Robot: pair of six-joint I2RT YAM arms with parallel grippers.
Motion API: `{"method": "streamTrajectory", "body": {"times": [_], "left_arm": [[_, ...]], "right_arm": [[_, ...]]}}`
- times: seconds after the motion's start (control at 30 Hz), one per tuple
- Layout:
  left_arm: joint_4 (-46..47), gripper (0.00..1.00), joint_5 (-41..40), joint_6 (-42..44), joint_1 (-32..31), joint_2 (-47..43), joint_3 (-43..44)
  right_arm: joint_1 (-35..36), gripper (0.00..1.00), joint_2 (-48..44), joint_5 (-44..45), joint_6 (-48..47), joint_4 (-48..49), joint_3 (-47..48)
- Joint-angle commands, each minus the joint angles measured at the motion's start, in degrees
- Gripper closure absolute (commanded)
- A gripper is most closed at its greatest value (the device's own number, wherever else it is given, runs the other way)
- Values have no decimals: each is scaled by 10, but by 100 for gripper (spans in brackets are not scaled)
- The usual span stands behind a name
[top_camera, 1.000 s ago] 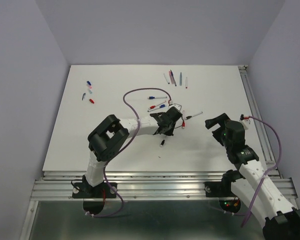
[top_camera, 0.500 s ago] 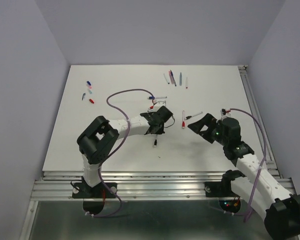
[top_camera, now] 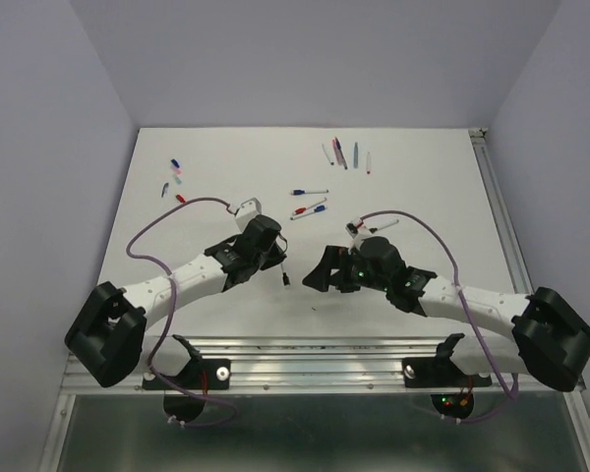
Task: Open the pen caps
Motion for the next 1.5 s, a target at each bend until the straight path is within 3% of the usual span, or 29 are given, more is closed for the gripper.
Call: {"method": "streamTrajectory", "body": {"times": [0.0,0.33,0.43,0.53,0.77,0.9,1.0,1.03,1.17,1.3,1.47], "left_arm": [[23,100,-4,-52,-3,-68,-34],[26,100,-6,-75,-5,-158,-79],[27,100,-5,-84,-7,-174,-86],[29,100,-11,-88,-8,-194,-93],[31,100,-23,-96,-8,-222,-102],[32,100,-32,-98,-8,-230,-100],[32,100,-43,-101,-8,-233,-100],[32,100,-50,-105,-8,-236,-100],[47,100,-112,-100,-4,-236,-86],[90,100,-170,-40,28,-205,-55],[123,100,-152,11,123,-146,-1]], "right_arm": [[55,1,56,39,-9,79,84],[94,20,141,51,5,123,146],[102,34,156,52,5,122,159],[109,40,163,55,5,117,168],[117,68,172,45,5,111,175],[118,74,170,36,9,116,171],[120,89,167,28,8,122,169],[122,99,165,19,6,124,165],[130,99,162,-19,12,133,157],[150,99,145,-45,14,136,140],[207,99,119,-42,6,137,98]]}}
